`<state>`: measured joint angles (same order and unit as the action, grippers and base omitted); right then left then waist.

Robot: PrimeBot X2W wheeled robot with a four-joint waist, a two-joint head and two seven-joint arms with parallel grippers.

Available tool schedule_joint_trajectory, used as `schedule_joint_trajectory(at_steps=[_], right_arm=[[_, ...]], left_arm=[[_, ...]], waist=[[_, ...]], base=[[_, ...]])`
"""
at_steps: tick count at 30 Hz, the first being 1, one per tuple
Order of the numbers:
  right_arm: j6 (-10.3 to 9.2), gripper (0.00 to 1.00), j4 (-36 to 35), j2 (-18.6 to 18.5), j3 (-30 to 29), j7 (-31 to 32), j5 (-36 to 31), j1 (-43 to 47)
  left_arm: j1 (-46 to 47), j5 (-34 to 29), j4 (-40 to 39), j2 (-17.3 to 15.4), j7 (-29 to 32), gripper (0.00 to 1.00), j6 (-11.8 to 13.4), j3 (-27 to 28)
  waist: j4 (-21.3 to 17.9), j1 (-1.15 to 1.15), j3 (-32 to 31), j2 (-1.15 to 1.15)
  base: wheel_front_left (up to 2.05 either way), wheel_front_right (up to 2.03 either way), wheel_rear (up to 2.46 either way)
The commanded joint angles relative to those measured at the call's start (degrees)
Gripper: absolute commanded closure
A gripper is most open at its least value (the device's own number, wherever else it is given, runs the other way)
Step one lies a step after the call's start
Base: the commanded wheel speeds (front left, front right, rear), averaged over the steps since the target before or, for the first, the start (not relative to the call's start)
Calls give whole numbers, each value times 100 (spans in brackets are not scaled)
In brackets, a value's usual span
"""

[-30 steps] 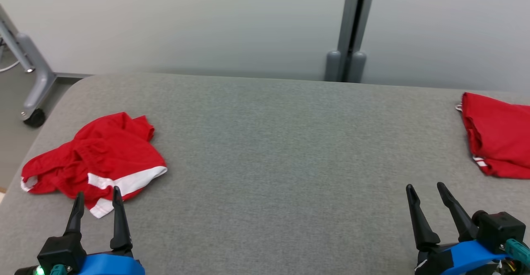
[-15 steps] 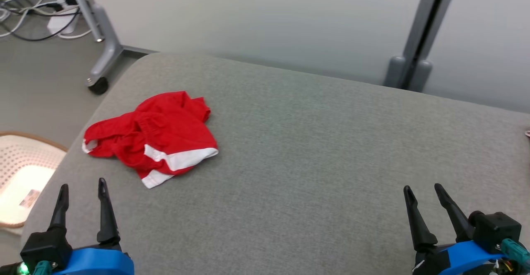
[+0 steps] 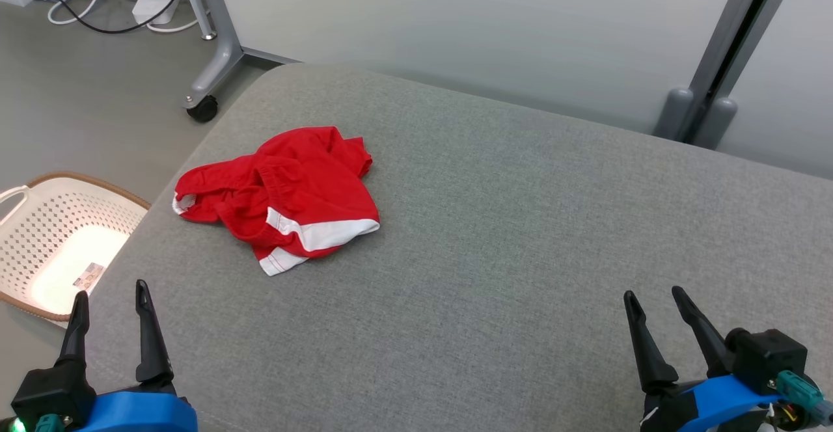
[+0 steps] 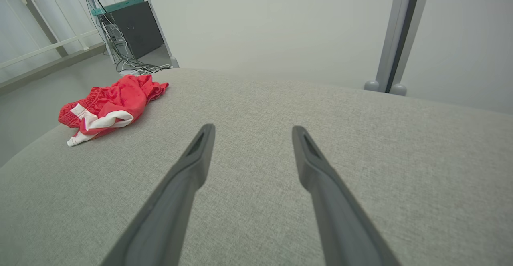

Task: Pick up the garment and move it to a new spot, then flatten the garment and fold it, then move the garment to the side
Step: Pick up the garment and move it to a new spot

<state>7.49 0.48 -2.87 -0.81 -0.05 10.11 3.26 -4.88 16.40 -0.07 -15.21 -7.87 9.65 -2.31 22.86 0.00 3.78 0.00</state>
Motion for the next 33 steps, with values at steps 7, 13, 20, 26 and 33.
schedule_joint_trajectory(at_steps=[7,13,20,26,33], right_arm=[[1,0,-118,-4,-26,100,-138,-172],[1,0,-457,-29,-56,269,-365,-418],[1,0,-929,-333,-74,477,-474,-930],[1,0,-1273,-488,-272,548,-477,-1246],[1,0,-1447,-546,-362,579,-485,-1397]], left_arm=[[363,110,109,-48,-77,0,-40,53],[1328,280,435,-244,-132,0,-175,251],[2797,482,1092,-648,-140,0,-365,511],[3900,597,1923,-900,38,0,-604,478],[4659,790,3282,-942,390,0,-887,359]], waist=[[-180,0,199,0],[-492,0,722,0],[-1017,0,1600,0],[-1374,0,2230,0],[-1670,0,2625,0]], base=[[0,0,0],[0,0,0],[0,0,0],[0,0,0],[0,0,0]])
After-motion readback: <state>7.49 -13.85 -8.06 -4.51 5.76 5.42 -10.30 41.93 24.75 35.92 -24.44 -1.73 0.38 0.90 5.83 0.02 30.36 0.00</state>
